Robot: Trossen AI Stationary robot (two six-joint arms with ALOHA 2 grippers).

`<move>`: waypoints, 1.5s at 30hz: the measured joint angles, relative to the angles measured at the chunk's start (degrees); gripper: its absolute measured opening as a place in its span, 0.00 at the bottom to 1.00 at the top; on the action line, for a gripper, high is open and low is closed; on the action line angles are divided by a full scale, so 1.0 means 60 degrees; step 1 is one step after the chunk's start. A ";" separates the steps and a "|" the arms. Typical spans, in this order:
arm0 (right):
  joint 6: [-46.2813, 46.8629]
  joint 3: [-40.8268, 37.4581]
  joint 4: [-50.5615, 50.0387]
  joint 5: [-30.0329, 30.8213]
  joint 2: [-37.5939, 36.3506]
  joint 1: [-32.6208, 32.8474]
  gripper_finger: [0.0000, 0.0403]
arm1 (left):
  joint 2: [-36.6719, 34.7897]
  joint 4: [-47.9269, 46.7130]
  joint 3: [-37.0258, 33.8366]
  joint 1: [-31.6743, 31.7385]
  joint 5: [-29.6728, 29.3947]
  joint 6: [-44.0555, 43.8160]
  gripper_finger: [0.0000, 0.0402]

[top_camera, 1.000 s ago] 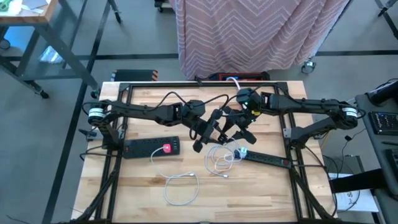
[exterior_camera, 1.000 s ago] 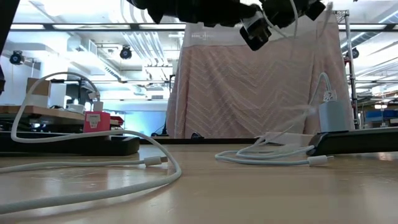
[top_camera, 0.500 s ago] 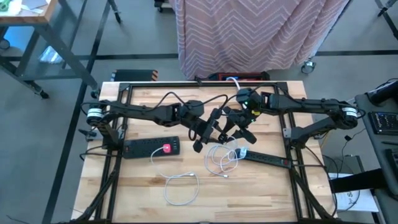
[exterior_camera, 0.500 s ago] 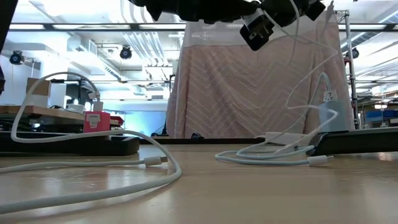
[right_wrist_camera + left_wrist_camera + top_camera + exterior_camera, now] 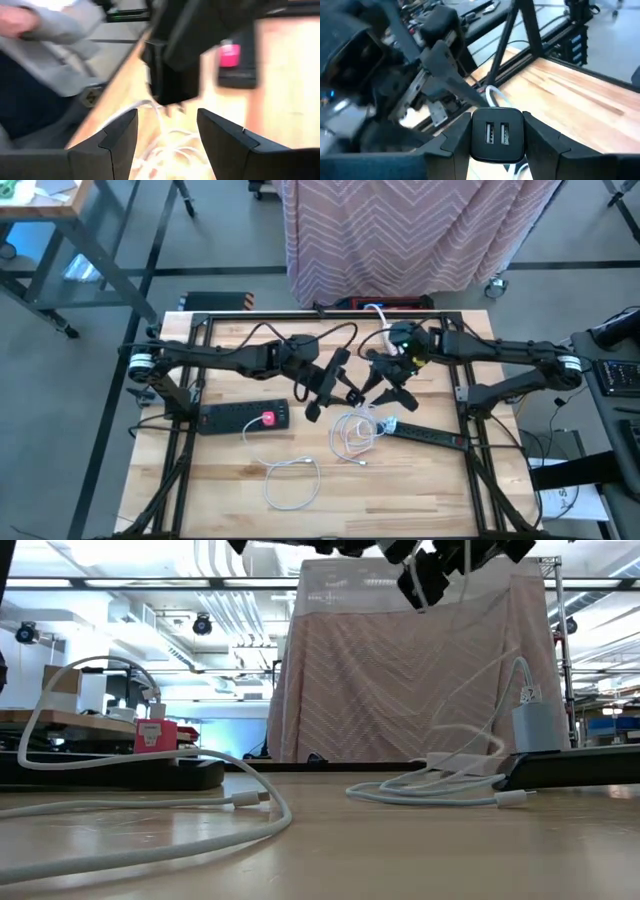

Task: Insert USB
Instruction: Insert the white charger cable into the black charger adapter

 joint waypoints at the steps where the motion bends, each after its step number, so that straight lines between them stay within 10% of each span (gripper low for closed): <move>1: -0.0010 0.0000 -0.0019 0.0514 -0.0145 0.0004 0.49 | -0.0042 0.0012 0.0000 0.0035 -0.0144 -0.0243 0.33; 8: -0.0082 -0.0036 0.0393 0.3787 -0.0376 0.0523 0.55 | -0.0083 -0.0367 -0.0009 0.0397 -0.2442 -0.2003 0.33; 17: 0.0048 -0.0058 0.1408 0.6145 0.0168 0.1058 0.68 | -0.0072 0.0017 -0.0036 0.0536 -0.2769 -0.3265 0.33; 30: 0.0446 -0.0055 0.1210 0.6315 0.0215 0.1086 0.32 | -0.0076 0.0211 -0.0083 0.0544 -0.2799 -0.3400 0.33; 45: 0.0250 -0.0066 0.1190 0.6188 0.0160 0.1082 0.32 | -0.0253 0.1809 -0.1183 0.0544 -0.2512 -0.3090 0.61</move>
